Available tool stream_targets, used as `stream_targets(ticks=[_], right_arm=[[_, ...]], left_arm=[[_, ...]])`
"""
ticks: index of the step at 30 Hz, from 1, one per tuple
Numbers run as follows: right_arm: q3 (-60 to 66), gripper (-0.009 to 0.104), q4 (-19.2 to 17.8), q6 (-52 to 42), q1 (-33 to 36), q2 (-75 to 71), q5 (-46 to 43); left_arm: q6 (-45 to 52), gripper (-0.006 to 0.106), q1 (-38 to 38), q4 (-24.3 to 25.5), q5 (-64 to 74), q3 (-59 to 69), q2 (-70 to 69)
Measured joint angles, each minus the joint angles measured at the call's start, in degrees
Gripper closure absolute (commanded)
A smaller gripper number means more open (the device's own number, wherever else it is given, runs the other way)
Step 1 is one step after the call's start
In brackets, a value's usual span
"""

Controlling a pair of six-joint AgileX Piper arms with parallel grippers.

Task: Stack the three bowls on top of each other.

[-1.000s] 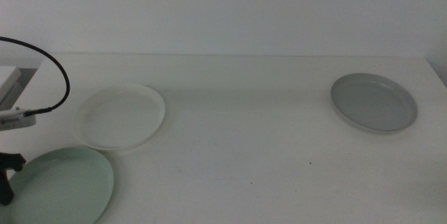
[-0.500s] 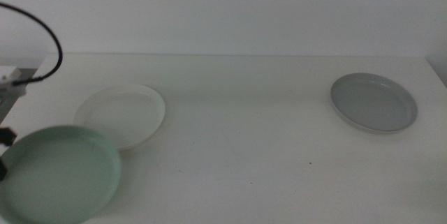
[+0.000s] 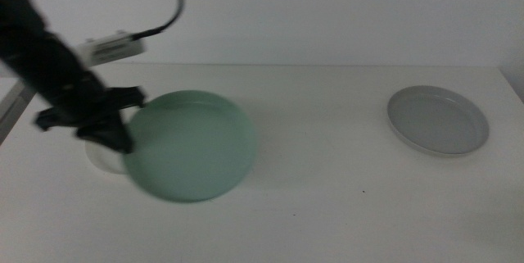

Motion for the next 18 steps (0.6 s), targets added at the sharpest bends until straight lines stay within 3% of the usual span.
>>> stream_targets(ticks=[11, 18], right_arm=[[0.0, 0.002, 0.0, 0.0, 0.0, 0.0, 0.0], [0.0, 0.002, 0.0, 0.0, 0.0, 0.0, 0.0]], left_arm=[[-7.0, 0.102, -14.4, -5.4, -8.0, -9.1, 13.1], [-5.9, 0.102, -15.9, -8.5, -12.5, -9.9, 19.3]])
